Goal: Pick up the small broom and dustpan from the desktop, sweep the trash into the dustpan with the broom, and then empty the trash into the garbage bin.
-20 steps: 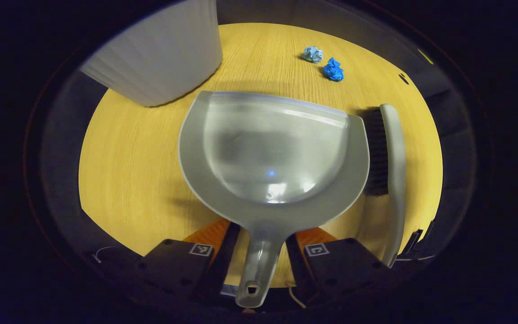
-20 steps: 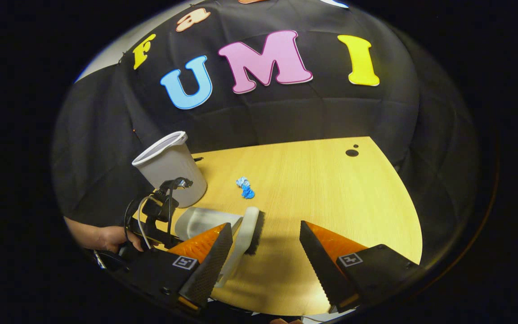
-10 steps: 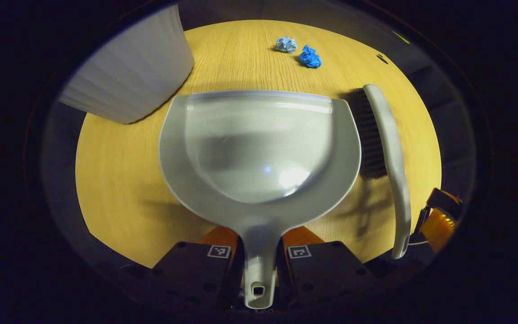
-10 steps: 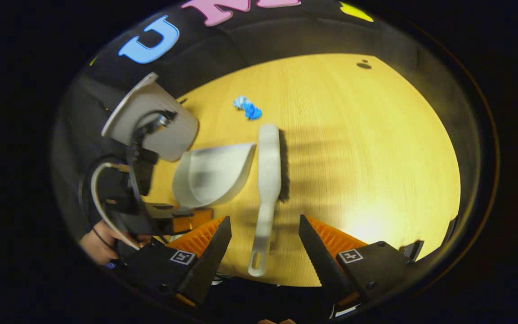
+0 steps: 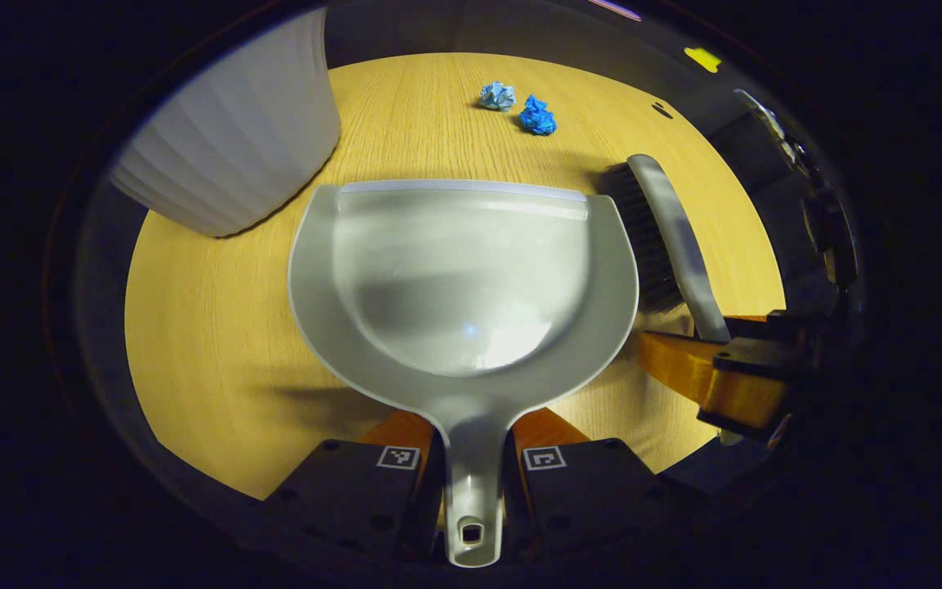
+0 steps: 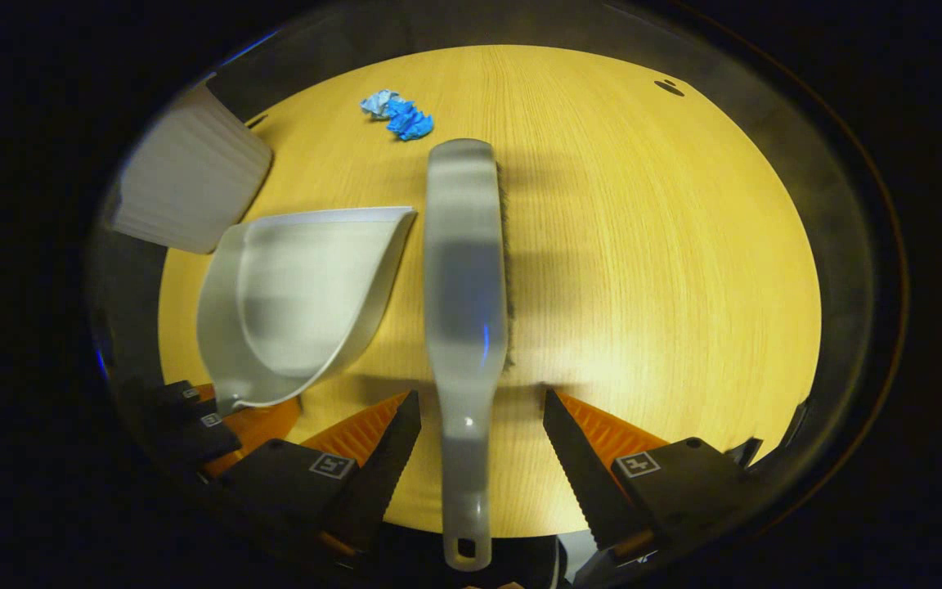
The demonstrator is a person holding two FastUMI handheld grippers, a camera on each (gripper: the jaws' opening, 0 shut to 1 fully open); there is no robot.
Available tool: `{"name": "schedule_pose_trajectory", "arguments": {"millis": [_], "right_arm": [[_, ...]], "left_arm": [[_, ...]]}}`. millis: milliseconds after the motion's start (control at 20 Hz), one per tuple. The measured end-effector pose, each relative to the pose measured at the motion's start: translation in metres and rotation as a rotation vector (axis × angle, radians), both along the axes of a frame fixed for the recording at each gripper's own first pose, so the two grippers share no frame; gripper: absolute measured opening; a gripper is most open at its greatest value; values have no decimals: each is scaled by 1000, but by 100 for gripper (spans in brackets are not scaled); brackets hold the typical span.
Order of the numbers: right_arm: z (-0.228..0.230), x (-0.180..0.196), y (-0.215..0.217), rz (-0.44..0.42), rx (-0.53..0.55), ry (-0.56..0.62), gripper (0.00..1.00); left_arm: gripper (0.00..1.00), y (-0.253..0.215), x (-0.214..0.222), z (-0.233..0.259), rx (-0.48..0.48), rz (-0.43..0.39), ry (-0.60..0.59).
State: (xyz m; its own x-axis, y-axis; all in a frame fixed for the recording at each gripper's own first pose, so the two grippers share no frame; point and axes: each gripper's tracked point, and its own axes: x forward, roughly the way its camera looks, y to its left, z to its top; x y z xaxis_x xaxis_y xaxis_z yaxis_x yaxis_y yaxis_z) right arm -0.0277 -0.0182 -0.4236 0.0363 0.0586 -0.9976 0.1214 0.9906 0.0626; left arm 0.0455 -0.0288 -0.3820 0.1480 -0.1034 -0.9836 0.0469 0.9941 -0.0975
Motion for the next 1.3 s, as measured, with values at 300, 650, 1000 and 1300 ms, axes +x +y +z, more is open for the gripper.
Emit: {"name": "schedule_pose_trajectory", "arguments": {"millis": [300, 650, 1000, 1300], "right_arm": [[-4, 26, 0, 61, 5, 1, 27], [12, 101, -46, 247, -23, -117, 30], [14, 223, -86, 522, -162, -222, 29], [11, 306, -64, 842, -207, -269, 29]], "left_arm": [[30, 0, -2, 1, -2, -3, 8], [30, 12, -10, 0, -5, -109, 32], [30, 32, -3, 5, 38, -208, 113], [30, 45, 7, 7, 100, -255, 158]]}}
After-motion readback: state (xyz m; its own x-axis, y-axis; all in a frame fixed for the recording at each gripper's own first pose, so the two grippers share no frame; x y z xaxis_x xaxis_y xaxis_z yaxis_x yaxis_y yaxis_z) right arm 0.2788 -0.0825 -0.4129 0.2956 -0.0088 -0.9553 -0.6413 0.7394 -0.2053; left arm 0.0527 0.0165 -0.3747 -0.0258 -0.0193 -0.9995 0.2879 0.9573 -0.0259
